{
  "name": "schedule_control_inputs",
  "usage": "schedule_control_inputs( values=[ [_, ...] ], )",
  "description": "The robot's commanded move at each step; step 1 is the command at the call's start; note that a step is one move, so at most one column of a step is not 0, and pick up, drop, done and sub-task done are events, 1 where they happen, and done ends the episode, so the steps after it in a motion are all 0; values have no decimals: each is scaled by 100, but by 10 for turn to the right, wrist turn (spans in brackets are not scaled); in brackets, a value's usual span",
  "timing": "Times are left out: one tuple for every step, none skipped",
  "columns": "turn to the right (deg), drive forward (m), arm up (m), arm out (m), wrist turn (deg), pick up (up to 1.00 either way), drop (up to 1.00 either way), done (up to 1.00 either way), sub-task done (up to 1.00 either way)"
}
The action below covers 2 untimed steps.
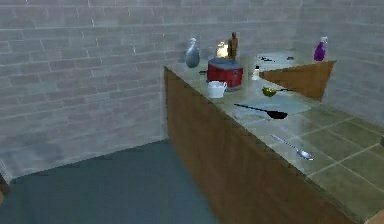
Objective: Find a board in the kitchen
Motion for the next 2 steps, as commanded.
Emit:
schedule_control_inputs(
  values=[
    [210,0,0,0,0,0,0,0,0],
    [0,0,0,0,0,0,0,100,0]
  ],
)
